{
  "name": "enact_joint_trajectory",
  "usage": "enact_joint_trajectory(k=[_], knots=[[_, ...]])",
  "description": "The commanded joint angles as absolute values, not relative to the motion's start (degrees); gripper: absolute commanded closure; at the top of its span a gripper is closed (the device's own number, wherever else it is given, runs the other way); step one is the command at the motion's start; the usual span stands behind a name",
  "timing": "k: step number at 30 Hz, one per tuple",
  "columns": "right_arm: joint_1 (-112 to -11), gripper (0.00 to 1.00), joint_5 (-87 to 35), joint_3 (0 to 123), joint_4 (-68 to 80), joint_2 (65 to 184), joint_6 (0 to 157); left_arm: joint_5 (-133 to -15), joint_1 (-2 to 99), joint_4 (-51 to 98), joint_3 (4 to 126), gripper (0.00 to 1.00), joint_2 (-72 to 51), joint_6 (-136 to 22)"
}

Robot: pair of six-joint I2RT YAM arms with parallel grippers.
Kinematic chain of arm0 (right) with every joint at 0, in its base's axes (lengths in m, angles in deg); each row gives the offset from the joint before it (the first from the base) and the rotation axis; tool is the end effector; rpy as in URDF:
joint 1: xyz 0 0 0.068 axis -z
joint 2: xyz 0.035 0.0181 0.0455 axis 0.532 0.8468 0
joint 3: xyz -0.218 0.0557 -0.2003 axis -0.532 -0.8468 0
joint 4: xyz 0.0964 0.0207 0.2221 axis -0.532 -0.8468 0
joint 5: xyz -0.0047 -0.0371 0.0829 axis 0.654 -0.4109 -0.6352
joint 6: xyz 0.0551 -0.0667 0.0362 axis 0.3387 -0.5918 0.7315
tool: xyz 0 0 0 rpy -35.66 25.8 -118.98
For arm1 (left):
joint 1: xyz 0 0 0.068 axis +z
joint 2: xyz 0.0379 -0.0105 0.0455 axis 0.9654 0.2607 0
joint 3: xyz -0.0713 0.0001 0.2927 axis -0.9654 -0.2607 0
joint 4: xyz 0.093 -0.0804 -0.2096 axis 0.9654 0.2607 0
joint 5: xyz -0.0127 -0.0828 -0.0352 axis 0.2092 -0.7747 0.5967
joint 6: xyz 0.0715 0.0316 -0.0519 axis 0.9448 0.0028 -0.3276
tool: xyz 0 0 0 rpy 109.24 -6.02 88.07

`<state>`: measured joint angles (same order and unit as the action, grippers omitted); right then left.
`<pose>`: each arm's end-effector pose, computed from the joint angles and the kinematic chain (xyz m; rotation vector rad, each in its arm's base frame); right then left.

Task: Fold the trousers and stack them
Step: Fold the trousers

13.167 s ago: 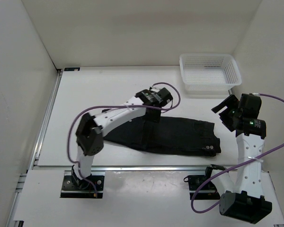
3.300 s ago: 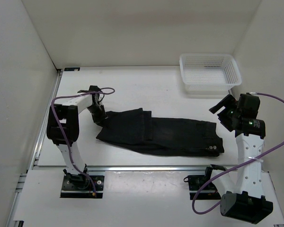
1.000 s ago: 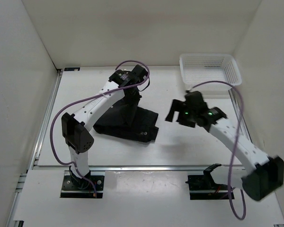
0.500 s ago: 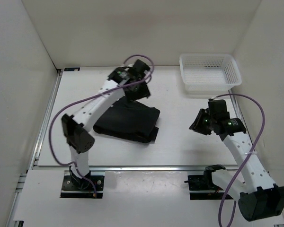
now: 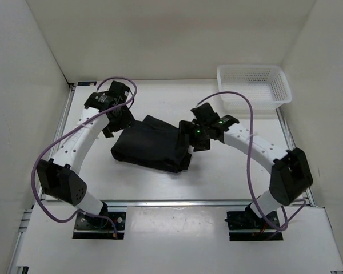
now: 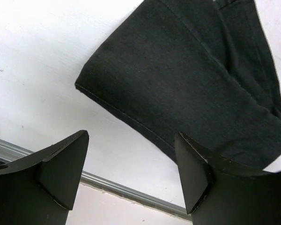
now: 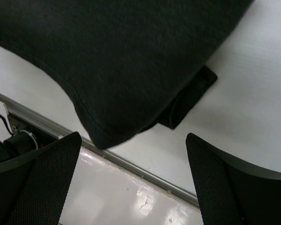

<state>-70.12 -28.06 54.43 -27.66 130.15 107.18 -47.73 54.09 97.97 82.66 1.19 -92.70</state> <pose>0.2540 0.2157 0.2673 -0.1285 2.6267 0.7012 0.2739 -0.0758 0.3312 -0.6838 2.5869 0.0893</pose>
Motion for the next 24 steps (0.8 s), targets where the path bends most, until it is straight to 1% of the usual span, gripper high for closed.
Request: enact_joint_trajectory(k=[1,2,4,5,7,8,11,12,14,15,16,19,21,22,24], knots=[[-70.7,0.03,-28.5,58.5,-25.6,134.7,108.6,-49.5,55.2,96.2,81.3,0.15,-2.9,-90.3],[-71.3,0.03,-27.9,60.2,-25.6,136.0,108.6,-49.5,55.2,96.2,80.8,0.15,-3.5,-90.3],[-71.9,0.07,-27.3,61.7,-25.6,139.4,109.2,-50.0,55.2,95.7,80.3,0.15,-4.1,-90.3],[-71.9,0.12,-27.3,61.7,-25.6,140.4,109.2,-50.0,55.2,95.7,79.8,0.15,-4.1,-90.3],[-71.9,0.18,-27.3,62.3,-25.6,142.5,110.5,-50.0,55.2,95.7,79.1,0.15,-4.7,-90.3],[-71.9,0.26,-26.7,62.3,-25.1,143.1,111.3,-50.0,55.2,95.2,79.1,0.15,-4.7,-90.3],[-71.9,0.45,-26.2,64.5,-25.1,145.4,111.3,-50.0,55.2,95.2,78.4,0.15,-5.3,-89.7],[-72.5,0.60,-26.2,65.5,-25.6,146.6,111.3,-50.0,55.7,95.2,77.8,0.15,-5.9,-89.7],[-73.5,0.82,-26.2,69.9,-27.6,147.8,110.1,-50.0,56.4,95.2,77.8,0.15,-6.5,-89.1],[-73.5,0.98,-24.4,71.7,-28.7,147.8,108.9,-50.0,56.4,95.2,77.8,0.15,-6.5,-89.1],[-74.4,1.00,-24.4,73.3,-30.6,147.2,108.4,-50.0,57.1,95.2,77.8,0.15,-7.1,-88.4],[-76.0,1.00,-25.1,81.7,-33.5,146.4,105.8,-48.7,60.0,96.7,79.6,0.15,-8.5,-86.5],[-76.7,1.00,-27.9,87.8,-35.3,147.1,104.4,-48.0,63.4,97.3,82.2,0.15,-9.1,-84.7],[-77.5,1.00,-29.1,95.0,-37.3,147.9,103.8,-47.5,64.8,97.4,83.4,0.15,-9.1,-83.9],[-78.1,1.00,-33.5,103.8,-39.6,152.1,102.7,-47.4,68.9,98.7,88.2,0.15,-8.6,-82.1]])
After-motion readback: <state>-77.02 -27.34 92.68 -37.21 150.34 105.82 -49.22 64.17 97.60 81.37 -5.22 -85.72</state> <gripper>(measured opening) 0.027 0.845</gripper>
